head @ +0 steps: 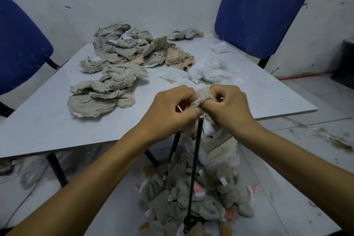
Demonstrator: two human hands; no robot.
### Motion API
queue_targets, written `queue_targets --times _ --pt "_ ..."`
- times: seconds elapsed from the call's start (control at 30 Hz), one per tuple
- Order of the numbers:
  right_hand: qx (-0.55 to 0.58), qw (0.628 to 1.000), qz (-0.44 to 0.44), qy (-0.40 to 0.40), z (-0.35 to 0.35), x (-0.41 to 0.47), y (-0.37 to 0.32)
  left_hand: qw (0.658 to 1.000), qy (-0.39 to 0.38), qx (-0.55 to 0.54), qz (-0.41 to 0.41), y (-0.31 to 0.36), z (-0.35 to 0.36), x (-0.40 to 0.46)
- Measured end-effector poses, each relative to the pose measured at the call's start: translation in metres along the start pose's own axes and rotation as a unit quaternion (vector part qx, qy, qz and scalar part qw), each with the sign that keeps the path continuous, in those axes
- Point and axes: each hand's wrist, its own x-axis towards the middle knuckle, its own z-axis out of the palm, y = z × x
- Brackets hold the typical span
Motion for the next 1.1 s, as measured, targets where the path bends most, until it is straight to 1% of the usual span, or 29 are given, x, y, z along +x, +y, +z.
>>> queue_targets --times 0.07,0.13,0.17,0.2,0.23,0.3,0.37,0.43,0.5,0.57,0.63,0.77,0.83,0.93,1.03,1.1 --pt "-0.017 0.999 -0.033 -0.011 0.000 0.001 -0.001 1.000 0.016 0.014 0.010 -0.001 -0.004 -0.001" --pt "0.025 0.993 -0.086 -0.076 -0.009 0.001 -0.001 0.999 0.035 0.027 0.027 0.000 -0.009 -0.003" --pt "0.041 0.986 -0.122 -0.110 -0.018 0.000 -0.001 0.998 0.046 0.032 0.041 0.000 -0.011 -0.005" --pt "0.040 0.976 -0.171 -0.129 -0.026 0.000 -0.001 0.995 0.058 0.044 0.065 0.001 -0.013 -0.007" --pt "0.025 0.964 -0.232 -0.124 -0.032 -0.002 -0.001 0.990 0.074 0.064 0.098 0.003 -0.014 -0.010" --pt "-0.013 0.936 -0.343 -0.079 -0.041 -0.008 -0.001 0.974 0.110 0.104 0.171 0.007 -0.012 -0.014" --pt "-0.052 0.913 -0.401 -0.053 -0.041 -0.014 0.001 0.956 0.128 0.139 0.224 0.009 -0.008 -0.021" --pt "-0.112 0.893 -0.432 -0.063 -0.038 -0.019 0.008 0.942 0.123 0.180 0.255 0.007 -0.003 -0.030" --pt "-0.148 0.888 -0.427 -0.084 -0.033 -0.024 0.017 0.938 0.102 0.202 0.261 0.001 0.003 -0.038" --pt "-0.141 0.901 -0.401 -0.090 -0.025 -0.033 0.023 0.944 0.092 0.202 0.246 -0.004 0.009 -0.044" --pt "-0.128 0.908 -0.391 -0.074 -0.017 -0.040 0.027 0.946 0.094 0.194 0.243 -0.008 0.016 -0.048" --pt "-0.122 0.911 -0.392 -0.030 -0.004 -0.054 0.035 0.937 0.107 0.204 0.261 -0.016 0.032 -0.059" --pt "-0.122 0.920 -0.372 -0.022 0.003 -0.062 0.044 0.942 0.108 0.206 0.240 -0.021 0.041 -0.066" --pt "-0.109 0.931 -0.346 -0.049 0.012 -0.074 0.057 0.953 0.083 0.194 0.217 -0.030 0.052 -0.077" --pt "-0.110 0.941 -0.312 -0.065 0.012 -0.076 0.061 0.970 0.036 0.174 0.167 -0.030 0.055 -0.084" --pt "-0.125 0.934 -0.326 -0.071 0.008 -0.071 0.057 0.983 -0.003 0.143 0.113 -0.026 0.049 -0.085"
